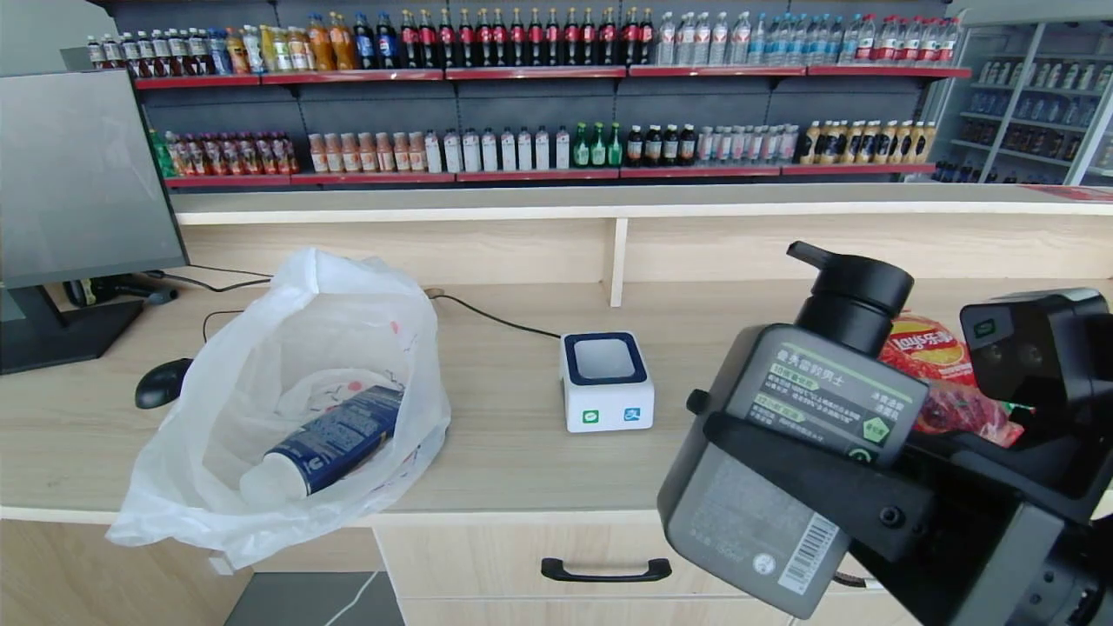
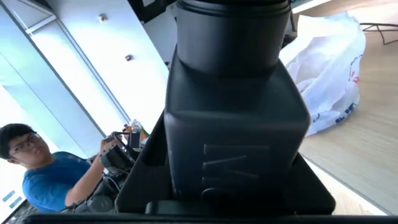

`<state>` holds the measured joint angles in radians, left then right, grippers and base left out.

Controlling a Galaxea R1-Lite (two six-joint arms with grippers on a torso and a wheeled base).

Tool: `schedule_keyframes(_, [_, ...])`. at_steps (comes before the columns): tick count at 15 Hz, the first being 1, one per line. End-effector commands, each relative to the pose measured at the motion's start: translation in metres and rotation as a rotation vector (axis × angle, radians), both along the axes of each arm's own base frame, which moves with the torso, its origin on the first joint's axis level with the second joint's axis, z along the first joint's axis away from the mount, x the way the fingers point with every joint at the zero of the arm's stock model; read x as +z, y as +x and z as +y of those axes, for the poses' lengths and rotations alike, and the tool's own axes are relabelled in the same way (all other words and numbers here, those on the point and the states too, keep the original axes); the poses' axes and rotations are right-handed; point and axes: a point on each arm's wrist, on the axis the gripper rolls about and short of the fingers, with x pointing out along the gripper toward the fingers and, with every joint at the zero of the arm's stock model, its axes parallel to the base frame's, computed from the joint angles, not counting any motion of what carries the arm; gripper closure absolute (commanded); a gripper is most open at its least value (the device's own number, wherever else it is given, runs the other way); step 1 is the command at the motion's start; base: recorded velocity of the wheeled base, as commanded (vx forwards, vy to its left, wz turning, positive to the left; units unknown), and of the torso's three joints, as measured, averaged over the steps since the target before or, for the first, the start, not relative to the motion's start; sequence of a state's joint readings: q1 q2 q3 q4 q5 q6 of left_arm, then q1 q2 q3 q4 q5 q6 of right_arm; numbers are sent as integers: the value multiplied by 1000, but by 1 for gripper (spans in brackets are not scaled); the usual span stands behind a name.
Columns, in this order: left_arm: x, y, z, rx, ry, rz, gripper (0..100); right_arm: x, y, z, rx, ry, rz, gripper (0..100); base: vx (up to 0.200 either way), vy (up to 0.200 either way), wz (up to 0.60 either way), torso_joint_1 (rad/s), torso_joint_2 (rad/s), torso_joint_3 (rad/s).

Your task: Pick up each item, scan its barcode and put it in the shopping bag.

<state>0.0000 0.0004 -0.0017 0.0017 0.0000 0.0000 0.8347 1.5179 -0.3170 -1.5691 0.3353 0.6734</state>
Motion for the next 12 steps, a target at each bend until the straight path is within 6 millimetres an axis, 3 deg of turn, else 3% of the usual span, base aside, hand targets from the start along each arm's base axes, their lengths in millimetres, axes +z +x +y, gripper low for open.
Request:
schedule_keyframes(1, [0, 0, 0, 0, 0, 0, 0, 18, 8, 14, 48, 86, 20, 100, 0, 0, 0, 0, 0, 0])
schedule_keyframes(6, [0, 0, 0, 0, -2, 0, 0, 31, 25, 34, 92, 158, 70, 100, 0, 0, 0, 0, 0, 0])
schedule_keyframes(12, [0, 0, 0, 0, -2, 0, 0, 36, 15, 30, 112, 171, 54, 100, 0, 0, 0, 0, 0, 0])
